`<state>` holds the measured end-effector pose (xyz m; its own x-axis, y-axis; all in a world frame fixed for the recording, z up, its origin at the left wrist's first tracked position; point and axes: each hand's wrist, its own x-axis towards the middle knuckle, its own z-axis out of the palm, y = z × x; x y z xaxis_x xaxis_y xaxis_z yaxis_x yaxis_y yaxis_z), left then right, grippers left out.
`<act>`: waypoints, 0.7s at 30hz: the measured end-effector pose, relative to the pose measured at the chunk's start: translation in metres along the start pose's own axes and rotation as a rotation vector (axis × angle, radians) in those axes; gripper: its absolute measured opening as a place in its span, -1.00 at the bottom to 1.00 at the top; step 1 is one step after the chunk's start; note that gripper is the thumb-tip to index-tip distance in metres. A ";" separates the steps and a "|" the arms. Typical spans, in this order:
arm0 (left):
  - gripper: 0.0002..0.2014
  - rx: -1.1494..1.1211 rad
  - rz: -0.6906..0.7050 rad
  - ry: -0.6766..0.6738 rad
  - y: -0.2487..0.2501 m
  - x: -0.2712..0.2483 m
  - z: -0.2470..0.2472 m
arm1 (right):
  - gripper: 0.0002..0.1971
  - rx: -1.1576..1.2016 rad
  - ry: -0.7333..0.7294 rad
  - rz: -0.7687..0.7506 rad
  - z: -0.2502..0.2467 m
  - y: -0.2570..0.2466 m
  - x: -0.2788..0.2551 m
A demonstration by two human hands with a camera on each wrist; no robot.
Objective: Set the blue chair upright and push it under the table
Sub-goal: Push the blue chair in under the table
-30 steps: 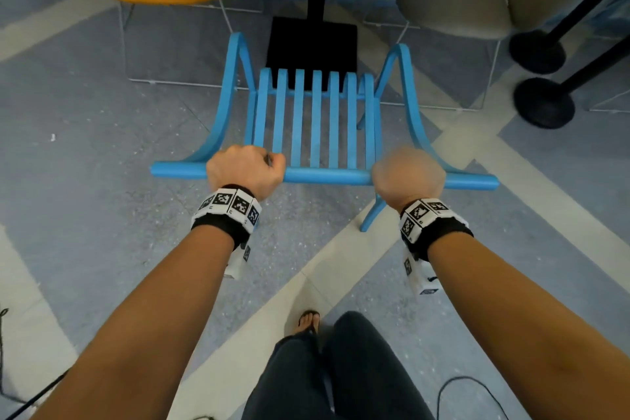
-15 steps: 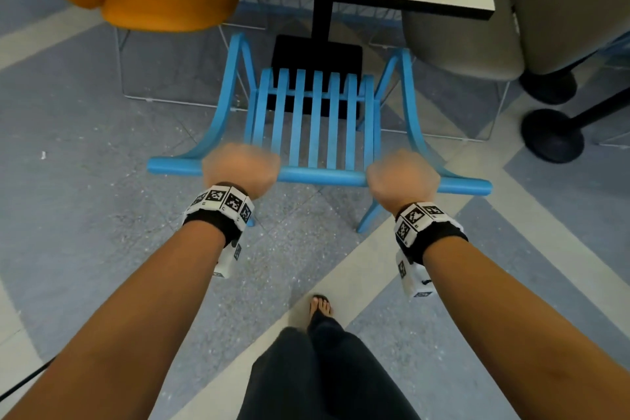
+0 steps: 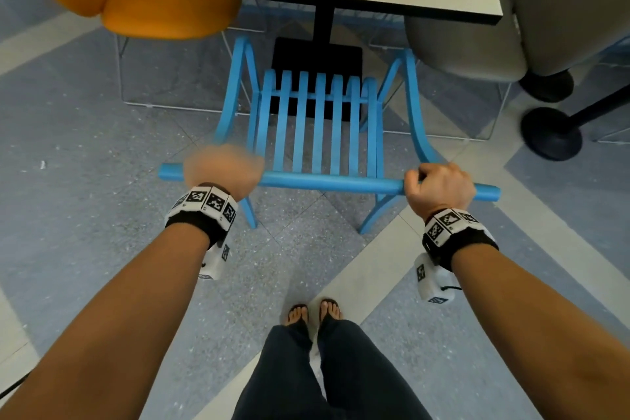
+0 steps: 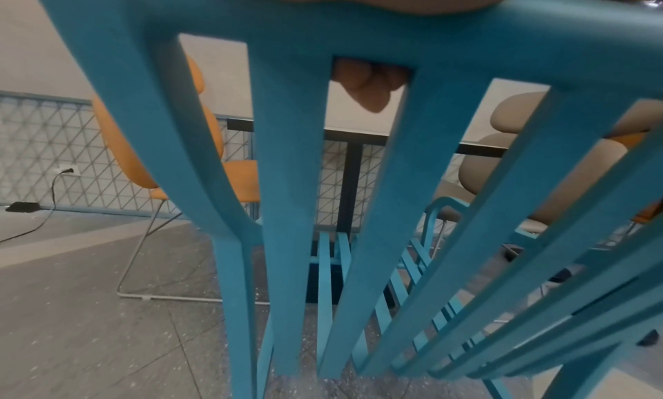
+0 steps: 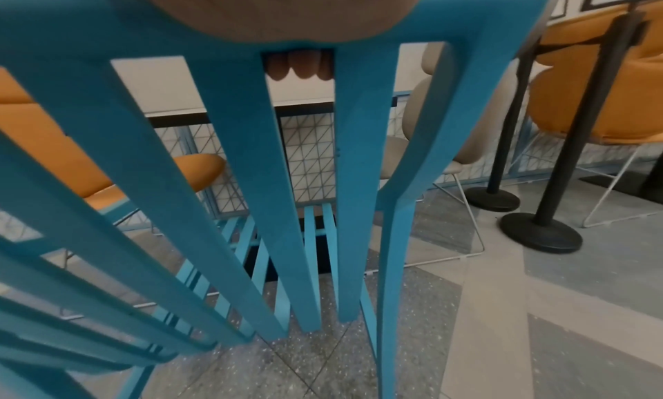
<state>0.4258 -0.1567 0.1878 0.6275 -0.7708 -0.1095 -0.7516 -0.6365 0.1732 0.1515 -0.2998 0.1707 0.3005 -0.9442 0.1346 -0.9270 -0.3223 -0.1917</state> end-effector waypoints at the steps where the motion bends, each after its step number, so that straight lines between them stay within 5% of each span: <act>1: -0.61 -0.002 0.000 0.003 -0.001 0.004 -0.002 | -0.51 -0.004 -0.004 0.001 0.000 -0.004 0.002; 21: -0.62 -0.031 0.026 0.022 -0.008 0.047 -0.003 | -0.55 0.029 0.042 0.017 0.010 -0.022 0.032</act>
<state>0.4619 -0.1878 0.1843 0.6123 -0.7862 -0.0829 -0.7614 -0.6147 0.2060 0.1833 -0.3236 0.1698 0.2742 -0.9463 0.1713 -0.9250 -0.3082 -0.2223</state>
